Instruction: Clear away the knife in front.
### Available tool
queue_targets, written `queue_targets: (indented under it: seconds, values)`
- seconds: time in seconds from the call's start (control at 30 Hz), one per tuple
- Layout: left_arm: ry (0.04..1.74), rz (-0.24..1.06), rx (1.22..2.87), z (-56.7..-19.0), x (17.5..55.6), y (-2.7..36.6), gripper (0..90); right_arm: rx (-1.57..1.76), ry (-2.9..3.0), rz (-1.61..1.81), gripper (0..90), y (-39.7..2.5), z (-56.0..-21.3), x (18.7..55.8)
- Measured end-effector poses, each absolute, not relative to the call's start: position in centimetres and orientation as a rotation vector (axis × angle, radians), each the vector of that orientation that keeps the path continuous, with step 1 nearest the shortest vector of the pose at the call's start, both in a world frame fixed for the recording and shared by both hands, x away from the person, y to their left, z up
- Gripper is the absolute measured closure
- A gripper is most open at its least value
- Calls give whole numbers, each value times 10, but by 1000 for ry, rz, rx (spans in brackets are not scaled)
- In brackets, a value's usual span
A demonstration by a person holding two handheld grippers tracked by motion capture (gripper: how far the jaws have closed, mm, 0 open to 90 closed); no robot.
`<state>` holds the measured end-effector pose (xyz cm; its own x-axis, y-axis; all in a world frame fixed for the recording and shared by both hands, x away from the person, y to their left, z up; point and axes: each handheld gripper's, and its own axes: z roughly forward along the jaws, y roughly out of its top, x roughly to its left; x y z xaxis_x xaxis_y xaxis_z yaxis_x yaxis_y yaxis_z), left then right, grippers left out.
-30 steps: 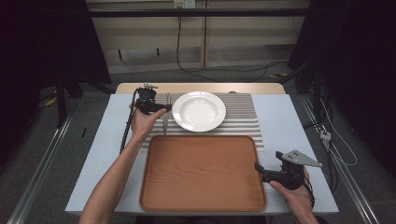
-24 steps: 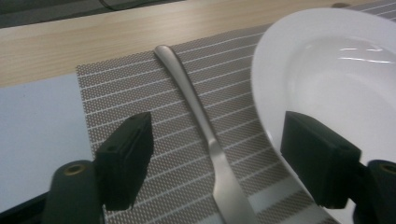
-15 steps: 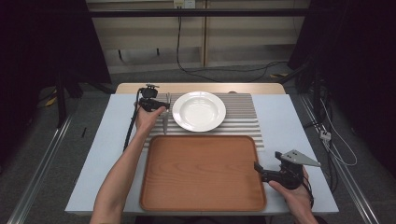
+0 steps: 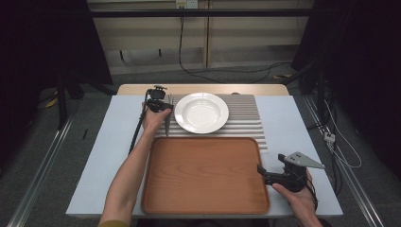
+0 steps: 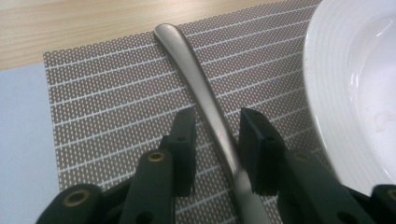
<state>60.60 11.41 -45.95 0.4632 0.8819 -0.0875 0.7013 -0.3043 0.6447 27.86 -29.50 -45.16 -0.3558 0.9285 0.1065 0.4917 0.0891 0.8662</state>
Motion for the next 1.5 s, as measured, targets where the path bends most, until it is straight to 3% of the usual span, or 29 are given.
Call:
queue_targets:
  seconds: [0.33,0.6,1.1,1.5]
  values:
    - [1354,387,2115,-457,611,106,744,1392,1898,1206,61,-295,-452,279]
    - [1410,301,2110,-454,616,110,797,1388,1899,1208,61,-295,-451,278]
    - [1351,363,2205,-452,615,105,790,1389,1899,1207,61,-295,-451,278]
    - [1335,342,2220,-450,614,106,801,1391,1901,1200,62,-296,-452,279]
